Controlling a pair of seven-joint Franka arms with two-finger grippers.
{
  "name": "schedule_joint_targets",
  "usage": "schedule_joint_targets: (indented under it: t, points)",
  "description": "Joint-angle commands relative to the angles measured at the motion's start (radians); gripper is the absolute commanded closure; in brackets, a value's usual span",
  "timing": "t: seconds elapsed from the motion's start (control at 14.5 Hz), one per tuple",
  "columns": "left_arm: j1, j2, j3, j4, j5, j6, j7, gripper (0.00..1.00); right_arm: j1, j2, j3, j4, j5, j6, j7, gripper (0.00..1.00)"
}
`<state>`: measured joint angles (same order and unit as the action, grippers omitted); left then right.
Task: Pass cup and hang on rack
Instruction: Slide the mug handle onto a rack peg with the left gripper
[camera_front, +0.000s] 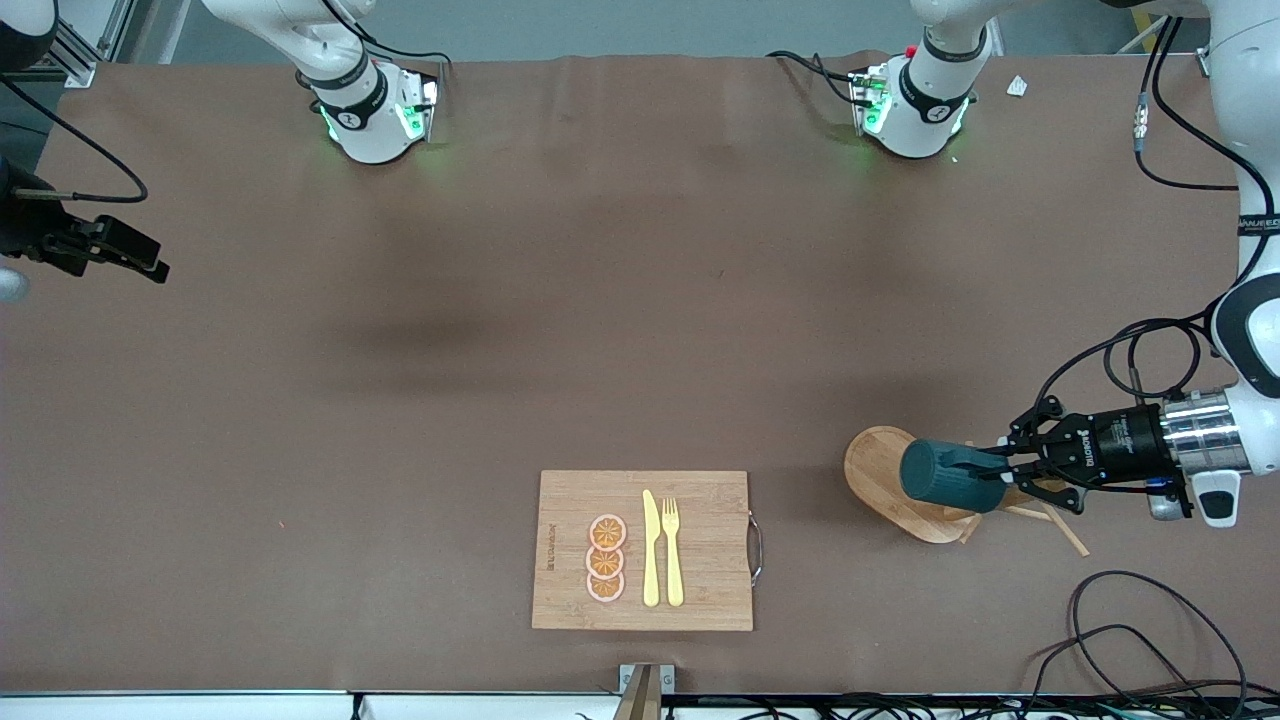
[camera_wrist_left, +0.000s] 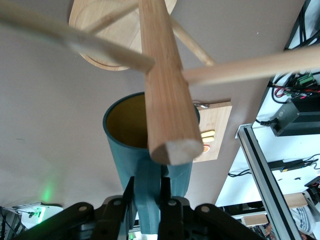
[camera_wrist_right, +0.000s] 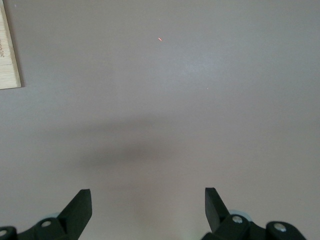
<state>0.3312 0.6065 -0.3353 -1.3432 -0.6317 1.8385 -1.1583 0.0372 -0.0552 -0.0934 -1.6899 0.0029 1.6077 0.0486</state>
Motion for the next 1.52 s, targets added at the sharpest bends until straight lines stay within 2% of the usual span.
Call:
schedule_joint_targets:
  t: [0.0, 0.34, 1.03, 1.24, 1.31, 1.45]
  points:
    - [0.012, 0.007, -0.008, 0.019, -0.022, -0.013, 0.009, 0.99, -0.008, -0.023, -0.002, -0.02, 0.015, 0.0, -0.006, 0.0]
    - [0.028, 0.01, -0.008, 0.019, -0.035, -0.012, 0.028, 0.98, -0.008, -0.023, -0.002, -0.02, 0.014, 0.001, -0.006, 0.0]
    - [0.051, 0.013, -0.007, 0.018, -0.065, -0.013, 0.055, 0.88, -0.008, -0.023, -0.002, -0.019, 0.014, 0.003, -0.006, 0.0]
    - [0.052, 0.013, -0.005, 0.018, -0.065, -0.013, 0.055, 0.81, -0.008, -0.023, -0.002, -0.019, 0.014, 0.003, -0.006, 0.0]
    - [0.052, 0.013, -0.005, 0.018, -0.065, -0.013, 0.055, 0.75, -0.008, -0.023, -0.002, -0.019, 0.014, 0.003, -0.006, 0.0]
    - [0.051, 0.013, -0.005, 0.018, -0.065, -0.013, 0.054, 0.54, -0.008, -0.023, -0.002, -0.019, 0.014, 0.001, -0.006, 0.0]
